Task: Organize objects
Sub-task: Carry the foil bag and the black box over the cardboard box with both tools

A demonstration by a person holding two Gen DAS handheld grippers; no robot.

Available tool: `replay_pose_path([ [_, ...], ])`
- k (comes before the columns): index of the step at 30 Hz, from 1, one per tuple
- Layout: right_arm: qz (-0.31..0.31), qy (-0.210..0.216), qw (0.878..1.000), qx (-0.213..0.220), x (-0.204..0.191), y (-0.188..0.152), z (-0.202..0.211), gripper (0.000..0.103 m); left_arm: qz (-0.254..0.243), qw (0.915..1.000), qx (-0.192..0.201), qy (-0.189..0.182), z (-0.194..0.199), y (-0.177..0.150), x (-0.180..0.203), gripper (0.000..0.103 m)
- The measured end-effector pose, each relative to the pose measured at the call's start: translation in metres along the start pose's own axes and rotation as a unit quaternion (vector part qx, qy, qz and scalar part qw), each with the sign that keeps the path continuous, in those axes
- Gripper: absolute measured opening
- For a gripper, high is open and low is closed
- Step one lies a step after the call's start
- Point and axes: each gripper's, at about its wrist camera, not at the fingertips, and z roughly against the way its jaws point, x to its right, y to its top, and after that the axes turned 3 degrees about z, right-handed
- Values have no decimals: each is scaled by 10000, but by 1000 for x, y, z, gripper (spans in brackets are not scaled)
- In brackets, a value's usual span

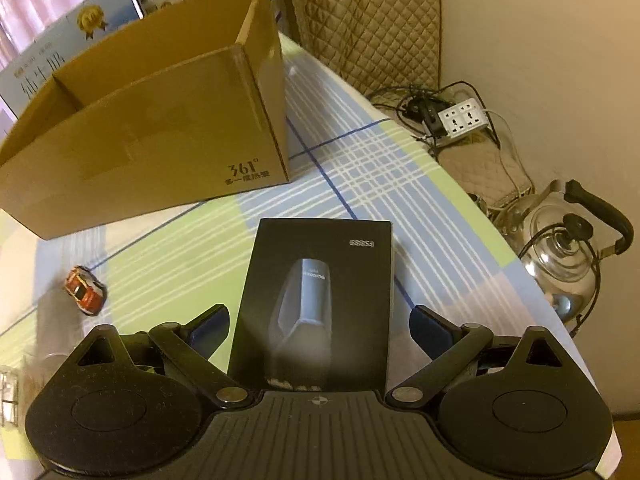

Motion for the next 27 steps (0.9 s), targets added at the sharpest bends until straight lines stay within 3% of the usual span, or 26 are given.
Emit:
replay_pose_path([
  [4, 129, -86, 9997, -195, -4, 1, -11, 80, 68, 9999, 1, 75, 1, -1, -3, 37],
  [14, 364, 363, 9986, 154, -8, -1, 16, 78, 162, 9998, 75, 132, 1, 6, -1, 37],
  [27, 622, 964, 9902, 794, -31, 35, 75, 78, 154, 9992, 381, 32, -3, 46, 13, 37],
])
